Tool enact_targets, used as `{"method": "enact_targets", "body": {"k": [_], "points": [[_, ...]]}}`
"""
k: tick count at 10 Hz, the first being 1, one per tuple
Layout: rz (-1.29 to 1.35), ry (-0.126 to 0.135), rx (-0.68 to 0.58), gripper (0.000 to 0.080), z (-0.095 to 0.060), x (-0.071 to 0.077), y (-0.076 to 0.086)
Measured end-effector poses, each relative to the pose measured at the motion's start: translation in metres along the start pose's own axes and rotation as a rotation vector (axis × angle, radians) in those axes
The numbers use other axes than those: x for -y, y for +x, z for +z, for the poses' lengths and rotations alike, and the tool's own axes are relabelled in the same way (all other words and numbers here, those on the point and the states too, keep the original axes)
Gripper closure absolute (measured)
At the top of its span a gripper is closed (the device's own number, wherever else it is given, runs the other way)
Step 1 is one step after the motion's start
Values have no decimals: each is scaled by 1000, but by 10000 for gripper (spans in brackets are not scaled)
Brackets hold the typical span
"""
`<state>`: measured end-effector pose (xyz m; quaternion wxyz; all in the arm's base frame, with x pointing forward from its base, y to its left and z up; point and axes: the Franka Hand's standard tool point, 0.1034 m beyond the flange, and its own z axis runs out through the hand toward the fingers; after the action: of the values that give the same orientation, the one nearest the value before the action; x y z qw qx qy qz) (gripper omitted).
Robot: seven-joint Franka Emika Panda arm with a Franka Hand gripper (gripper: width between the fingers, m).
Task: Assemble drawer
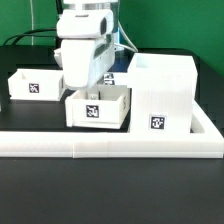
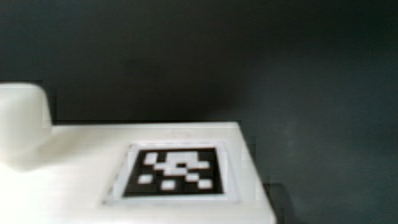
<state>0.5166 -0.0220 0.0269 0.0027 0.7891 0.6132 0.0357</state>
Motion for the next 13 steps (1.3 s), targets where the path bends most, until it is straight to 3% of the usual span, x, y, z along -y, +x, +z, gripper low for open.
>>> {"method": "enact_targets", "body": {"k": [3, 7, 9, 11, 13], "points": [[3, 4, 0, 757, 2, 1, 0], [17, 7, -6, 757, 13, 8, 15], [22, 10, -5, 757, 14, 9, 12], [26, 49, 5, 757, 15, 12, 9], [-5, 47, 11, 757, 16, 13, 12]]}}
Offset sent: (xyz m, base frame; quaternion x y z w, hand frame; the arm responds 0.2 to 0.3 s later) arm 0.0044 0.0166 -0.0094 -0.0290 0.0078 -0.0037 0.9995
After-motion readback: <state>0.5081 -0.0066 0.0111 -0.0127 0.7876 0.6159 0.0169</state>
